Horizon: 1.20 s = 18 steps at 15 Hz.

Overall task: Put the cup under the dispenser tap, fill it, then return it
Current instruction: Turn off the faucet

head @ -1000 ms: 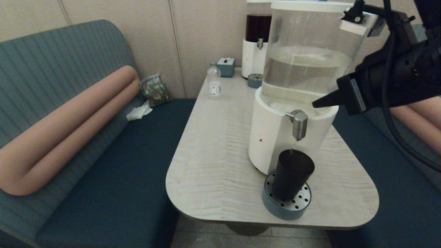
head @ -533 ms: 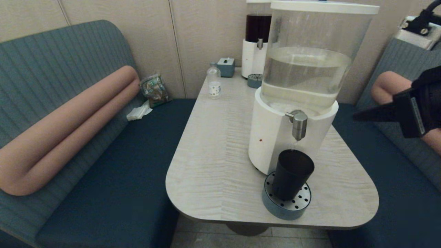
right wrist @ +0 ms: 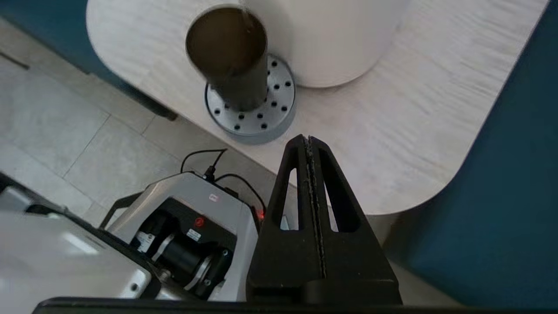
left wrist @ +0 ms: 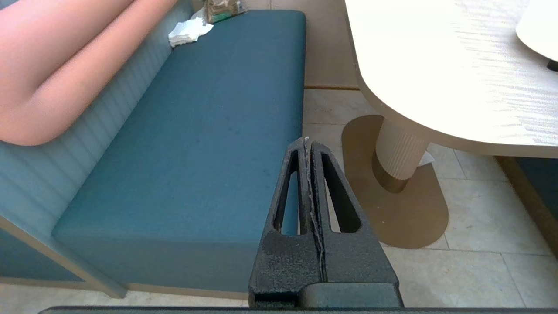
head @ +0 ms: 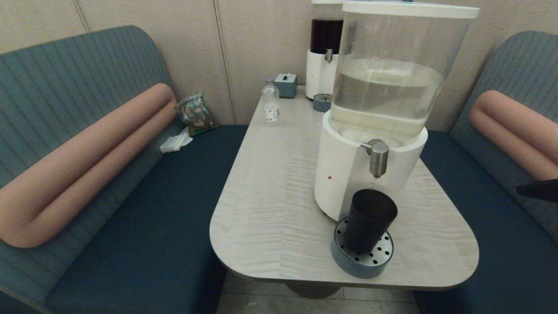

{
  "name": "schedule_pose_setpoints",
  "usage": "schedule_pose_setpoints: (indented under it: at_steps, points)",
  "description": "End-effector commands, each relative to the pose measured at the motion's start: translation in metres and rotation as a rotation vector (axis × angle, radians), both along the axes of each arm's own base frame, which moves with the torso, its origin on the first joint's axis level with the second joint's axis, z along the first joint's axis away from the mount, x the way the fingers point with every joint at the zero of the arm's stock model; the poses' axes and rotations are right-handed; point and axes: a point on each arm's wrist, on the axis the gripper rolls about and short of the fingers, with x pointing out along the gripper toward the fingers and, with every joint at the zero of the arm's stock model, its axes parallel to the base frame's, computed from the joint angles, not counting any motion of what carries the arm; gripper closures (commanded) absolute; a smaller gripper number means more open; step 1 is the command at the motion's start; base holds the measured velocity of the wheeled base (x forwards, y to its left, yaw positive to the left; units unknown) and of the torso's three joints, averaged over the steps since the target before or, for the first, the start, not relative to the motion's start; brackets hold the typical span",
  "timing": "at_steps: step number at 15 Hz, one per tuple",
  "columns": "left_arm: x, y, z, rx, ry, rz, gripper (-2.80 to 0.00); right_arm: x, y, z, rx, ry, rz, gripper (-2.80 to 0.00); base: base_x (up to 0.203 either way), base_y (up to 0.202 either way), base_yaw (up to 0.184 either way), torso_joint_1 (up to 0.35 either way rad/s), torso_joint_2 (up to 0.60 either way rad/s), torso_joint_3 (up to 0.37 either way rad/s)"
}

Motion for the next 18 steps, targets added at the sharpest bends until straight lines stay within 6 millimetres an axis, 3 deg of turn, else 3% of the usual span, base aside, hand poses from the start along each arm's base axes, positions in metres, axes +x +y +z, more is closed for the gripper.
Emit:
schedule_pose_setpoints:
  at_steps: [1,4,9,14,18]
  points:
    - [0.000,0.000,0.000,-0.001,0.001,0.001,0.00,-0.016,-0.007,-0.007,0.009,-0.038,0.015,0.00,0.000,0.000,0.000,0.000,0.00,0.000]
    - [0.000,0.000,0.000,-0.001,0.001,0.001,0.00,-0.006,-0.005,-0.004,0.010,-0.038,0.027,0.00,0.000,0.000,0.000,0.000,0.00,0.000]
    - [0.000,0.000,0.000,-0.001,0.001,0.001,0.00,0.024,0.016,0.020,0.025,-0.056,0.110,0.00,0.000,0.000,0.000,0.000,0.00,0.000]
    - [0.000,0.000,0.000,-0.001,0.001,0.001,0.00,0.067,0.079,0.037,-0.055,-0.067,0.034,0.00,0.000,0.000,0.000,0.000,0.00,0.000]
    - [0.000,0.000,0.000,-0.001,0.002,0.000,0.00,0.081,0.113,0.038,-0.117,-0.064,0.019,0.00,0.000,0.000,0.000,0.000,0.00,0.000]
